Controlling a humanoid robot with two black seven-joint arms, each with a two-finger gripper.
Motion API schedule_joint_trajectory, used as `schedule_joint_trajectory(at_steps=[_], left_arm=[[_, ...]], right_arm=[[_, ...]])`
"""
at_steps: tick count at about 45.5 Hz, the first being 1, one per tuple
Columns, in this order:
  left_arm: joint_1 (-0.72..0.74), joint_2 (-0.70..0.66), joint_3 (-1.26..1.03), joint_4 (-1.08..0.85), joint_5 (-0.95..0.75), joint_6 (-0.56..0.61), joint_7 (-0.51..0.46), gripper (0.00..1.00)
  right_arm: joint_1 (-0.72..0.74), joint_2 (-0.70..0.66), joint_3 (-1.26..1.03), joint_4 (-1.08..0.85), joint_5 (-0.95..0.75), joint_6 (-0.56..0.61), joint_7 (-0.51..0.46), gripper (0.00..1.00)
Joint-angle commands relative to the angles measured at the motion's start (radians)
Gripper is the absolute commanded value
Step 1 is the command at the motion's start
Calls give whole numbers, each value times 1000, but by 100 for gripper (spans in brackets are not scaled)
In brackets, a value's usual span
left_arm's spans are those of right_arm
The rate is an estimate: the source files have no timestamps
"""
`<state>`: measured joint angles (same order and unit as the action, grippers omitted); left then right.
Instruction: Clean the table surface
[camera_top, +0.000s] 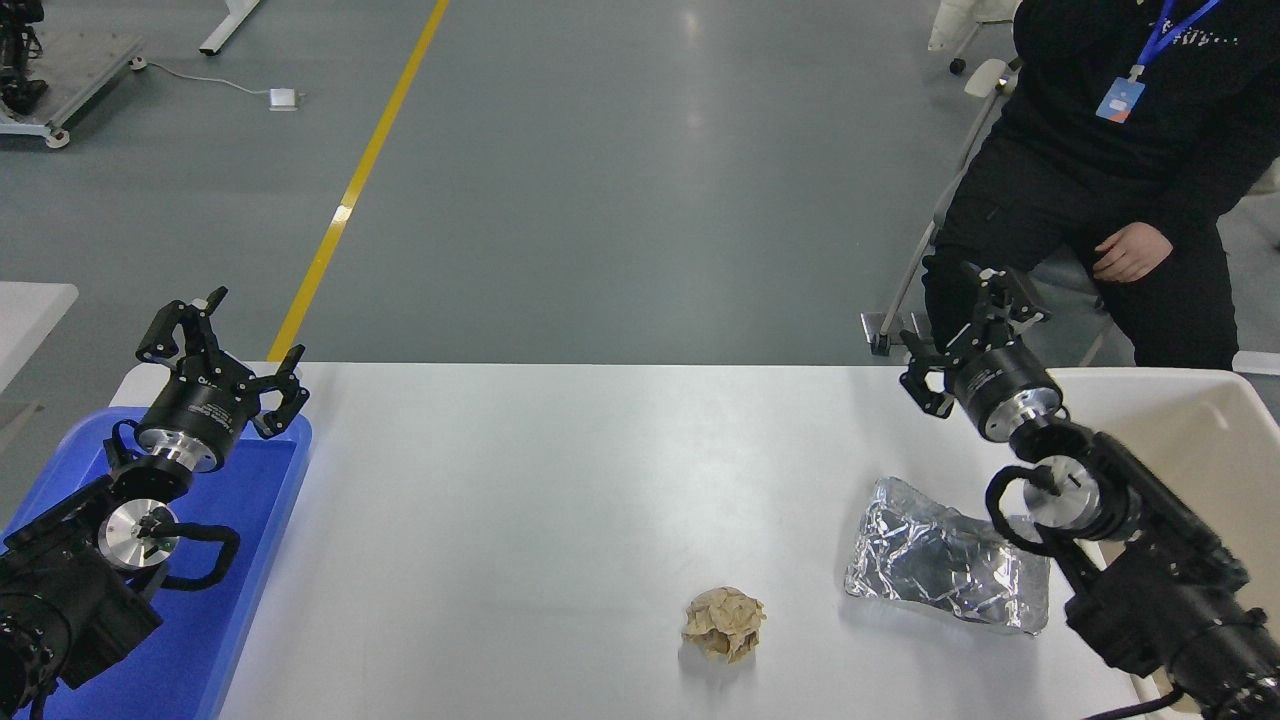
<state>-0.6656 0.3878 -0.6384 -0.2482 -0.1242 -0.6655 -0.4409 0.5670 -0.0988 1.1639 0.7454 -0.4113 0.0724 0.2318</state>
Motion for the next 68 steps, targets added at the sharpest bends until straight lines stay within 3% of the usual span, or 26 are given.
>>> schedule_joint_trajectory(at_steps=[1, 19, 27, 38, 52, 59, 68], left_arm=[[0, 0, 0, 0, 0, 0, -1, 100], [1, 0, -1, 0, 0, 0, 1, 100], [0, 0, -1, 0, 0, 0, 1, 100], [0, 0, -1, 0, 0, 0, 1, 100], [0, 0, -1, 0, 1, 0, 1, 100], [0, 0, -1, 0, 1, 0, 1, 100], [0, 0, -1, 0, 1, 0, 1, 100]], right_arm=[[-1, 99, 60, -43, -6, -6, 50, 100], [-7, 42, 82, 28, 9, -85, 49, 100], [-10, -31, -27, 35, -107, -78, 50, 100], [7, -312, -300, 69, -408, -98, 46, 100], [48, -745, -736, 356, -562, -80, 47, 100], [57, -848, -860, 384, -754, -72, 47, 100], [57, -929, -943, 449, -814, 6, 49, 100]])
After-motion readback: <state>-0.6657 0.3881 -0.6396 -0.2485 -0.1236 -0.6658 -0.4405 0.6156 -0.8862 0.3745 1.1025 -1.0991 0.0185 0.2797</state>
